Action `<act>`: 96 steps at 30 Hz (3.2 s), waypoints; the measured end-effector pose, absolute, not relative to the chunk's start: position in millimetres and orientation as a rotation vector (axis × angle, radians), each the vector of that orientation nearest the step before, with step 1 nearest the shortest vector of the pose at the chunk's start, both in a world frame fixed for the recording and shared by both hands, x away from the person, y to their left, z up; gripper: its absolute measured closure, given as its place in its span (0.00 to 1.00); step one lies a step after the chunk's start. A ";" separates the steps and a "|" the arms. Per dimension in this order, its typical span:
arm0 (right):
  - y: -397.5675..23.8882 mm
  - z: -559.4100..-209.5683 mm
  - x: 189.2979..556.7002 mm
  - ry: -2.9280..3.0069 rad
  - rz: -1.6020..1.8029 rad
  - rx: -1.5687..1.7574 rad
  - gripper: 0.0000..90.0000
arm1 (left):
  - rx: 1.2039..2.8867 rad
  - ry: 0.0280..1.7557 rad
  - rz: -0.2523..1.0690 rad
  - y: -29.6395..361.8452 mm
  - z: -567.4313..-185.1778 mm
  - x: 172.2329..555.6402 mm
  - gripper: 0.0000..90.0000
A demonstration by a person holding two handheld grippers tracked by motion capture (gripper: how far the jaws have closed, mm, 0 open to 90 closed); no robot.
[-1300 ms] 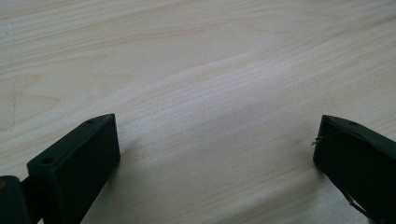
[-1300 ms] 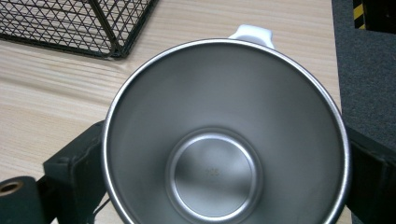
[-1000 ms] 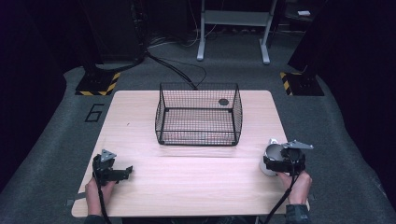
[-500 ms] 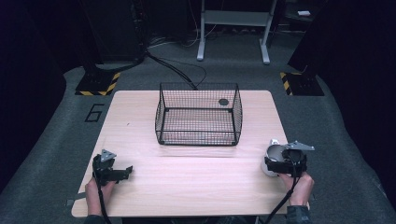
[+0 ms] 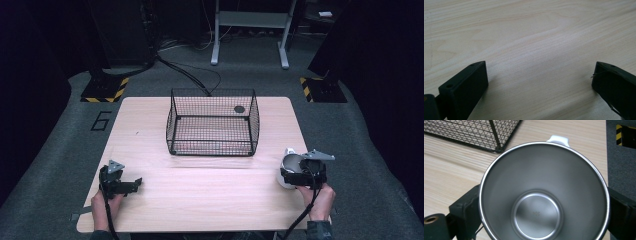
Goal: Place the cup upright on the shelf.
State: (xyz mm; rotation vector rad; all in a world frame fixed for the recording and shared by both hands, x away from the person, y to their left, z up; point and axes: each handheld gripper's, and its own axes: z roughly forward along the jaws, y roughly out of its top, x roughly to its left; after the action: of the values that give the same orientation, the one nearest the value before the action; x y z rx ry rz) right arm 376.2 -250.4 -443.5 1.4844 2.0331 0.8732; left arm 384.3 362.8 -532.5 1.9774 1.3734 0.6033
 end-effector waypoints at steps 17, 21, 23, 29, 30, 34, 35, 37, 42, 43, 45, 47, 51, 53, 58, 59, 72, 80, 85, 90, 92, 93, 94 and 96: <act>-233.8 -433.4 372.3 2.094 0.905 1.421 0.07 | 1.976 1.374 0.603 362.8 -532.6 384.3 0.01; -228.3 -432.7 371.5 2.097 0.925 1.409 0.07 | 1.976 1.374 0.603 362.8 -532.6 384.3 0.01; -225.1 -431.9 371.0 2.111 0.922 1.402 0.07 | 1.977 1.374 0.603 362.8 -532.6 384.3 0.01; -217.8 -429.7 370.3 2.136 0.932 1.364 0.07 | 1.965 1.386 0.605 362.9 -532.8 384.6 0.01; -216.3 -429.5 370.3 2.135 0.940 1.363 0.07 | 1.964 1.387 0.606 363.0 -532.9 384.7 0.01; -212.2 -427.5 369.6 2.159 0.952 1.347 0.07 | 1.963 1.392 0.607 362.9 -532.8 384.8 0.00; -211.4 -426.9 369.5 2.169 0.948 1.334 0.07 | 1.962 1.396 0.608 362.7 -532.7 384.9 0.00; -208.6 -426.1 369.3 2.175 0.954 1.332 0.07 | 1.958 1.407 0.615 362.4 -532.6 385.3 0.00; -203.4 -423.6 369.6 2.195 0.978 1.299 0.07 | 1.943 1.431 0.620 361.7 -532.7 386.8 0.00; -201.0 -421.9 369.3 2.207 0.984 1.295 0.07 | 1.943 1.428 0.621 361.9 -532.8 387.2 0.00; -199.8 -421.1 369.1 2.214 0.989 1.291 0.07 | 1.940 1.427 0.623 361.7 -533.0 388.3 0.00; -197.0 -419.5 369.3 2.226 0.996 1.281 0.07 | 1.942 1.430 0.620 361.5 -532.8 388.9 0.00; -190.5 -417.6 370.9 2.252 1.005 1.256 0.07 | 1.944 1.430 0.620 361.3 -532.7 389.3 0.00; -187.0 -417.0 371.7 2.267 1.006 1.248 0.07 | 1.943 1.430 0.621 360.8 -532.7 389.9 0.00; -179.1 -414.1 373.4 2.301 1.027 1.212 0.07 | 1.937 1.434 0.622 360.4 -532.8 390.2 0.00; -177.2 -412.8 374.0 2.312 1.033 1.200 0.07 | 1.936 1.434 0.622 360.3 -532.8 390.2 0.00; -156.3 -385.2 381.4 2.367 1.086 1.107 0.07 | 1.959 1.425 0.614 360.6 -531.9 390.4 0.00; -142.7 -364.2 391.5 2.382 1.098 1.050 0.07 | 1.961 1.421 0.617 360.0 -532.0 391.0 0.00; -129.8 -352.9 406.5 2.412 1.103 1.005 0.07 | 1.961 1.418 0.615 359.6 -532.0 391.3 0.00; -120.2 -343.3 415.4 2.411 1.129 0.981 0.07 | 1.963 1.417 0.618 359.7 -532.0 391.4 0.00; -115.3 -338.3 420.7 2.417 1.131 0.961 0.07 | 1.963 1.416 0.617 359.7 -532.1 391.5 0.00; -112.1 -335.9 424.1 2.418 1.132 0.952 0.07 | 1.962 1.416 0.617 359.6 -532.1 391.4 0.00; -110.2 -334.7 426.2 2.417 1.131 0.950 0.07 | 1.964 1.416 0.617 359.7 -532.0 391.5 0.00; -105.6 -332.1 431.4 2.423 1.125 0.965 0.07 | 1.964 1.416 0.616 359.7 -532.0 391.5 0.00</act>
State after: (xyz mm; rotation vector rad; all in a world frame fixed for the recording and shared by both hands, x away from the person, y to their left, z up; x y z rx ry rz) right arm 431.4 -105.6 -332.1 0.9652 2.4227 1.1254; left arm 391.5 359.7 -532.0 1.9643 1.4159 0.6163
